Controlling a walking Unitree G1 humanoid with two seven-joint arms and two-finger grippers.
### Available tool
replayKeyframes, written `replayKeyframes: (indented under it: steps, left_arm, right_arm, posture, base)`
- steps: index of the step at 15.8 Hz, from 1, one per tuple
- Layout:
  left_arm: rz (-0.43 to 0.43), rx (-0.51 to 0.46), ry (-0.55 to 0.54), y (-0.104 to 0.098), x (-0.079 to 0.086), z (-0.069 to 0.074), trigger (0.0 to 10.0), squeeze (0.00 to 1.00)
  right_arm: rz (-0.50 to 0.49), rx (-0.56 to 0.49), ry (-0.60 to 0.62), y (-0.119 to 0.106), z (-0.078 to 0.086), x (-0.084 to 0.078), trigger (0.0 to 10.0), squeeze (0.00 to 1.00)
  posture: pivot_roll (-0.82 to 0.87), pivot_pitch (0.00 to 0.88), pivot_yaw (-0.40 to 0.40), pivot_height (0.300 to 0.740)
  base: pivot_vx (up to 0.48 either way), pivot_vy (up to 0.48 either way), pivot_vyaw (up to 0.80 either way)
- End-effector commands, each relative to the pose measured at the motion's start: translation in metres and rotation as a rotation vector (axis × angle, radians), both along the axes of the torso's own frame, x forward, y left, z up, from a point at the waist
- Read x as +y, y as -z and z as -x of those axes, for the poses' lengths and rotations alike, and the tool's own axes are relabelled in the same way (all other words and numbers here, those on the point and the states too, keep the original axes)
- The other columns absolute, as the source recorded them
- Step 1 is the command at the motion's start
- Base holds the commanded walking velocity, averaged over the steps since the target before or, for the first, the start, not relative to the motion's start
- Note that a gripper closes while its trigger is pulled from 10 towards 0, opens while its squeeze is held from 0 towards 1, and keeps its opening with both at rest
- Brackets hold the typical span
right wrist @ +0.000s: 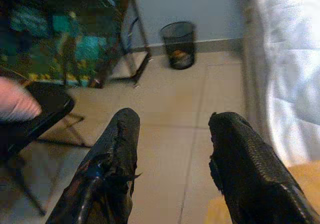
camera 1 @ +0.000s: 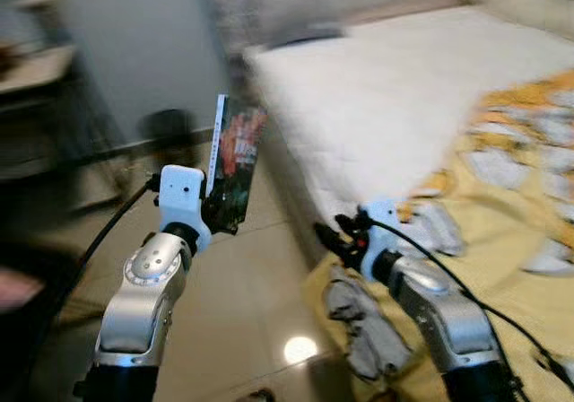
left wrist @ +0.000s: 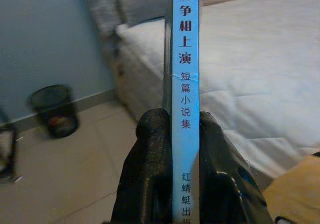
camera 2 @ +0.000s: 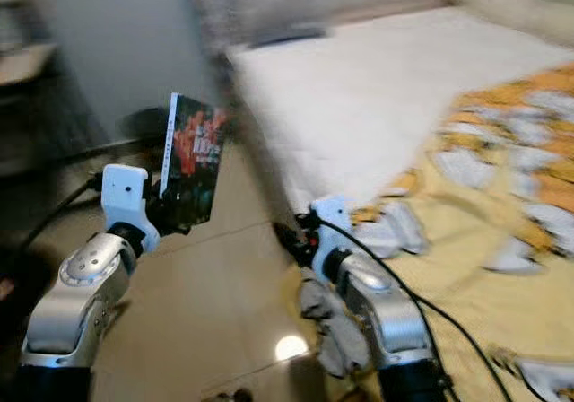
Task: Clean up the room
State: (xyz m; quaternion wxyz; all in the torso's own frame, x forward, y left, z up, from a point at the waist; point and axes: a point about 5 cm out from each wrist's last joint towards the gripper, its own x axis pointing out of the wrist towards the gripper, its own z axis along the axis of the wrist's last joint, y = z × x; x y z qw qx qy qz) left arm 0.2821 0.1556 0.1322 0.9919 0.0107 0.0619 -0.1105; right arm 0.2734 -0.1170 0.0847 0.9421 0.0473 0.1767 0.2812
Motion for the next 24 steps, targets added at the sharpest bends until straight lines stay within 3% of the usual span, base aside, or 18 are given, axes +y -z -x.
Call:
replayKeyframes:
  steps: [1, 4, 14, 20, 24]
  left_arm:
    - [0.003, -0.051, 0.005, -0.010, 0.002, 0.001, 10.0, 0.00]
    - [0.001, -0.051, 0.005, -0.011, 0.003, 0.001, 10.0, 0.00]
    - [-0.022, -0.058, -0.028, -0.013, 0.014, -0.002, 10.0, 0.00]
    - [-0.023, -0.058, -0.021, -0.013, 0.013, -0.004, 10.0, 0.00]
    - [-0.023, -0.060, -0.016, -0.014, 0.012, -0.005, 10.0, 0.00]
  right_arm:
    - [-0.006, -0.014, -0.010, -0.004, -0.002, 0.004, 10.0, 0.00]
    - [0.021, -0.027, -0.025, -0.004, -0.001, 0.004, 10.0, 0.00]
    - [0.159, -0.108, 0.111, -0.004, -0.011, -0.006, 10.0, 0.00]
    - [0.095, -0.089, 0.095, -0.007, -0.012, -0.003, 10.0, 0.00]
    - [0.105, -0.103, 0.068, -0.009, -0.012, 0.000, 10.0, 0.00]
  posture:
    - [-0.03, 0.000, 0.066, 0.740]
    - [-0.02, 0.000, 0.063, 0.740]
    - [-0.01, 0.000, 0.055, 0.740]
    - [-0.02, 0.000, 0.058, 0.740]
    - [-0.02, 0.000, 0.060, 0.740]
  base:
    - [0.000, 0.000, 0.80]
    - [0.280, 0.000, 0.80]
    - [0.339, 0.000, 0.00]
    - [0.365, 0.000, 0.00]
    - [0.368, 0.000, 0.00]
